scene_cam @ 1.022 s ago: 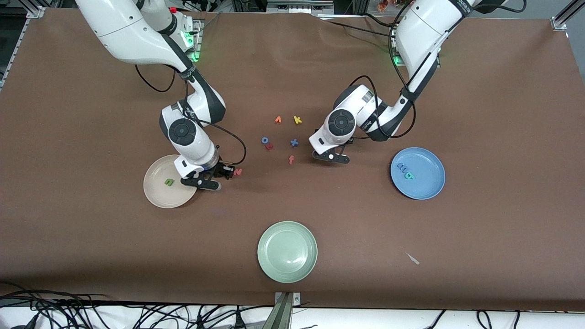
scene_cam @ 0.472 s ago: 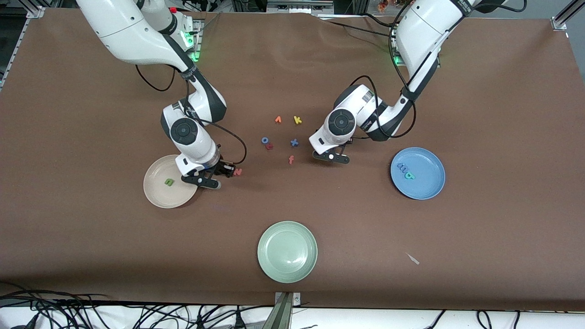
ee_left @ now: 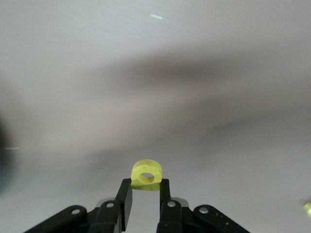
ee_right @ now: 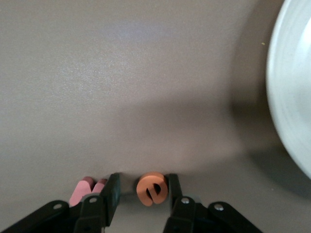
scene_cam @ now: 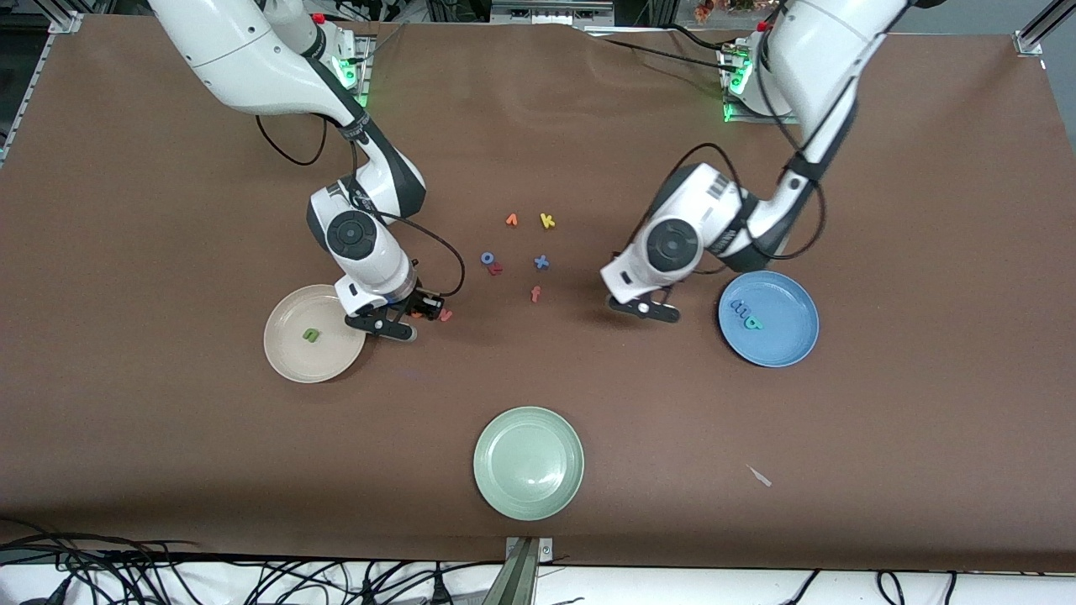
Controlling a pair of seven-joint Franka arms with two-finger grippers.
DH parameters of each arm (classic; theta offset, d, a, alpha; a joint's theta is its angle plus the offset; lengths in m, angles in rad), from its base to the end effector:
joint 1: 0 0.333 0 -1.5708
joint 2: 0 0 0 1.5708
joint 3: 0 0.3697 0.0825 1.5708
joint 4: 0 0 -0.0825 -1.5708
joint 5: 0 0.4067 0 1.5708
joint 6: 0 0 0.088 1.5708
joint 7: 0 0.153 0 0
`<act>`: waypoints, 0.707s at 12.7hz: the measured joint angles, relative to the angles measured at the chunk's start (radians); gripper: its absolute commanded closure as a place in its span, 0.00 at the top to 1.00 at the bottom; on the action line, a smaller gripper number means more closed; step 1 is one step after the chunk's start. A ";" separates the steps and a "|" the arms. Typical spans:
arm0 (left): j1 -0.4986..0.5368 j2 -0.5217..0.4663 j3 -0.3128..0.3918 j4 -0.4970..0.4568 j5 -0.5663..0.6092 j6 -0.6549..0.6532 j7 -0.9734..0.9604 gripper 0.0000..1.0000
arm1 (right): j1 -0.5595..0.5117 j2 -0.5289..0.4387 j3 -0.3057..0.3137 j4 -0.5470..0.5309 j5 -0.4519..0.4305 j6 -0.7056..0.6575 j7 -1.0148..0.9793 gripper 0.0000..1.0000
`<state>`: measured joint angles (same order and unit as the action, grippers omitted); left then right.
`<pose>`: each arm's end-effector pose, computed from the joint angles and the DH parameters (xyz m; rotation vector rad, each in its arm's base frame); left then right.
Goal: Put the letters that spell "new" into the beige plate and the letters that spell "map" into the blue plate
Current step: 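Drop the yellow D on the blue plate while the right gripper carries orange e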
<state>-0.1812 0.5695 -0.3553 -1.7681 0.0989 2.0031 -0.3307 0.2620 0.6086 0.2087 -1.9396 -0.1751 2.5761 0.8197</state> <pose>0.5753 -0.3146 0.2230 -3.0587 0.3649 0.4903 0.5987 0.2993 0.1556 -3.0736 0.3740 -0.0386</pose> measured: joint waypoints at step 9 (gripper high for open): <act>0.386 -0.008 0.010 0.006 0.020 -0.155 0.639 0.57 | 0.001 0.000 0.000 0.000 -0.029 -0.001 0.000 0.39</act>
<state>0.2049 0.5611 -0.3450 -1.7623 0.1190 1.8482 0.3081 0.2633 0.6082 0.2089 -1.9399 -0.2038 2.5752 0.8197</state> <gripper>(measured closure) 0.736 0.542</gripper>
